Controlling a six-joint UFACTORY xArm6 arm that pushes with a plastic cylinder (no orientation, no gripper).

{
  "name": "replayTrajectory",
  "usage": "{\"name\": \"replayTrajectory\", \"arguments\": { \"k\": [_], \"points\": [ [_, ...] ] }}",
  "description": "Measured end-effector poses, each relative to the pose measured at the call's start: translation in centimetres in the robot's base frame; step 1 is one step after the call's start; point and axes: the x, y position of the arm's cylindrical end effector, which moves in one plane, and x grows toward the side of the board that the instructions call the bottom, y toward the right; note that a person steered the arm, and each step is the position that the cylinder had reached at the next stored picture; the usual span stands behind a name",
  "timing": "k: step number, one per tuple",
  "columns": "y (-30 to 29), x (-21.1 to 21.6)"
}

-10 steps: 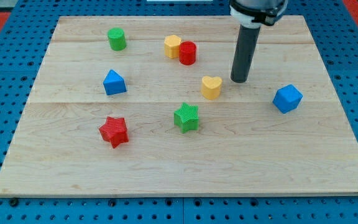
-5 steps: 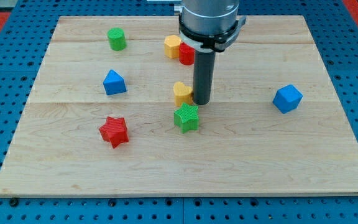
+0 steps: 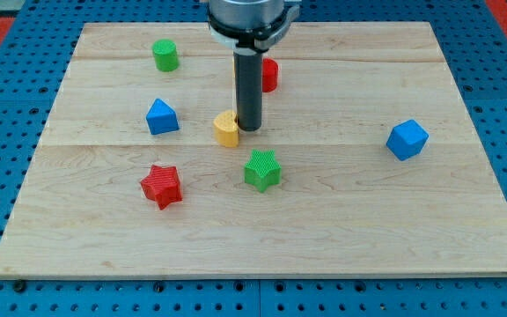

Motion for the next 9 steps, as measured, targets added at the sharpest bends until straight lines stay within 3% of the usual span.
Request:
{"name": "replayTrajectory", "arguments": {
  "k": [3,4,6,7,9],
  "points": [
    [-3.4,7.3],
    [-6.0,6.3],
    [-5.2,-1.0],
    [-5.6,-0.2],
    [-4.8,-2.4]
  ]
}}
